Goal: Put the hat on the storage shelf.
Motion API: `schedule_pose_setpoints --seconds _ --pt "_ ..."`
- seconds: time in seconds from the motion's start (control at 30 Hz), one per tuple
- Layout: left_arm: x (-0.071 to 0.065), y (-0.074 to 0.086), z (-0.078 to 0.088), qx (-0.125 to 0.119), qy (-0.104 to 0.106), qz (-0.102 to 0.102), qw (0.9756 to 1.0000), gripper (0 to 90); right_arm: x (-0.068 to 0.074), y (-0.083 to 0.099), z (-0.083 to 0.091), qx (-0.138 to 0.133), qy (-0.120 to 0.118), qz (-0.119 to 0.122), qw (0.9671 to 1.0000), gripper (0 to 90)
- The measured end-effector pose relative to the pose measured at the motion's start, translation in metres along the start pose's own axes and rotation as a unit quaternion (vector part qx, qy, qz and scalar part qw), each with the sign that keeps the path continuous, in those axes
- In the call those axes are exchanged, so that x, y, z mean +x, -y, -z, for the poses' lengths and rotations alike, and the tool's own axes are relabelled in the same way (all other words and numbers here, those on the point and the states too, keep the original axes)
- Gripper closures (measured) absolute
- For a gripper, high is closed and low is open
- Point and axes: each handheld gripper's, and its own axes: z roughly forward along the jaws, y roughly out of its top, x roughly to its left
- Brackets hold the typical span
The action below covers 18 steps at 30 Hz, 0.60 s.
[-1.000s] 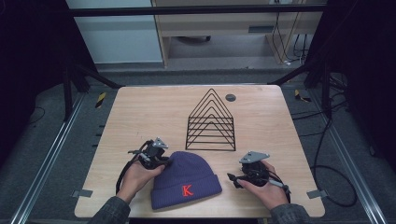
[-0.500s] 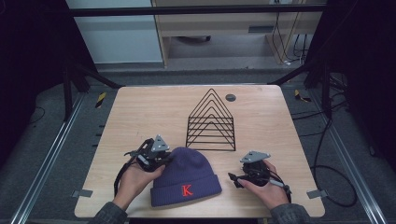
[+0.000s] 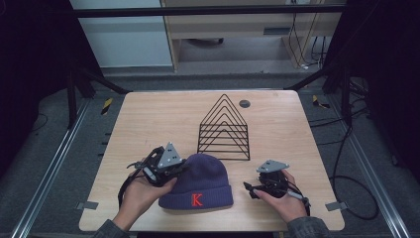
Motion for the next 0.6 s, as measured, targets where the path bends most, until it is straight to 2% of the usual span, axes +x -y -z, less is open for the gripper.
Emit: schedule_pose_setpoints --seconds 0.23,0.33,0.43,0.6 --pt "0.003 -0.021 0.021 -0.015 -0.004 -0.022 0.9996 81.5 0.001 -0.001 0.001 -0.004 0.0 0.004 1.0 19.2" --pt "0.01 -0.03 0.029 -0.024 -0.005 -0.02 0.9995 81.5 0.002 -0.001 0.002 -0.007 -0.003 0.002 1.0 19.1" --pt "0.017 -0.04 0.039 -0.03 -0.012 -0.031 0.999 81.5 0.003 -0.003 0.004 -0.017 -0.005 -0.003 0.9998 19.4" --pt "0.033 -0.057 0.053 -0.045 -0.023 -0.038 0.998 81.5 0.006 -0.016 0.011 -0.032 -0.002 0.012 0.9994 20.3"
